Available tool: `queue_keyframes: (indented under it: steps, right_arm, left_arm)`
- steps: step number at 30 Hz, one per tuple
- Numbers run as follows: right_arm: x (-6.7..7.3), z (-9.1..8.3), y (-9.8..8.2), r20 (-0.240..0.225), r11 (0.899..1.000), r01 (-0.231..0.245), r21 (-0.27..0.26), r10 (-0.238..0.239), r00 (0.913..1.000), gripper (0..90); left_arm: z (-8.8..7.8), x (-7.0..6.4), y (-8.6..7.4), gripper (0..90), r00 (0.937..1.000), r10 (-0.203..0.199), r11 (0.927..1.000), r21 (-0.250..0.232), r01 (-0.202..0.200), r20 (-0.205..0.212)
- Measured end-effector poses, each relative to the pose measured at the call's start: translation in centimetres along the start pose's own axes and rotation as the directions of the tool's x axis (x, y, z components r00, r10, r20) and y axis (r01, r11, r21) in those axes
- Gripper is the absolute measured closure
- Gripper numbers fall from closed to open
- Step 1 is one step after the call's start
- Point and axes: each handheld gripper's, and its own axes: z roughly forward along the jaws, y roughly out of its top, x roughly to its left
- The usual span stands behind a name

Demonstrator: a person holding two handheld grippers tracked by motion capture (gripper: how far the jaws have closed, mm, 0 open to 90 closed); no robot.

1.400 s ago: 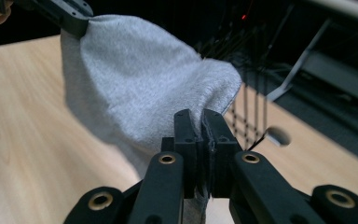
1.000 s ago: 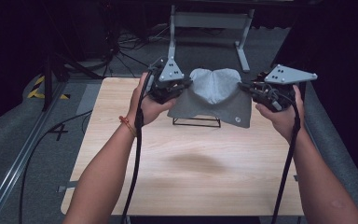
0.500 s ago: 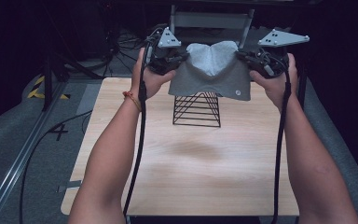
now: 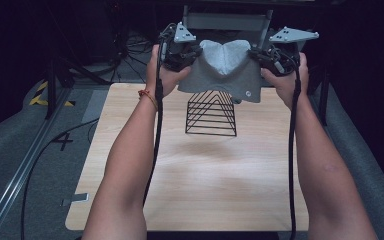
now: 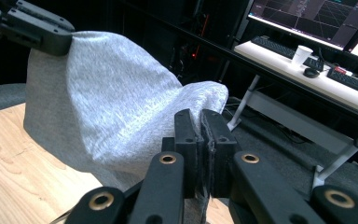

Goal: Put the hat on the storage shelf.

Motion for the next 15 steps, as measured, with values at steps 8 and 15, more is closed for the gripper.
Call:
queue_keyframes:
  steps: [8, 15]
  right_arm:
    - [0.0, 1.3, -1.3, -0.016, 1.000, -0.013, 0.008, 0.013, 0.9998, 86.2]
    - [0.4, 1.3, -2.4, -0.039, 1.000, -0.009, 0.004, 0.009, 0.9992, 86.2]
  left_arm:
    - [1.5, -0.1, -2.0, 85.1, 0.9996, -0.026, 0.9997, 0.000, 0.026, 0.005]
    - [0.9, 0.0, -2.9, 85.1, 0.9970, -0.068, 0.9972, -0.029, 0.069, 0.036]
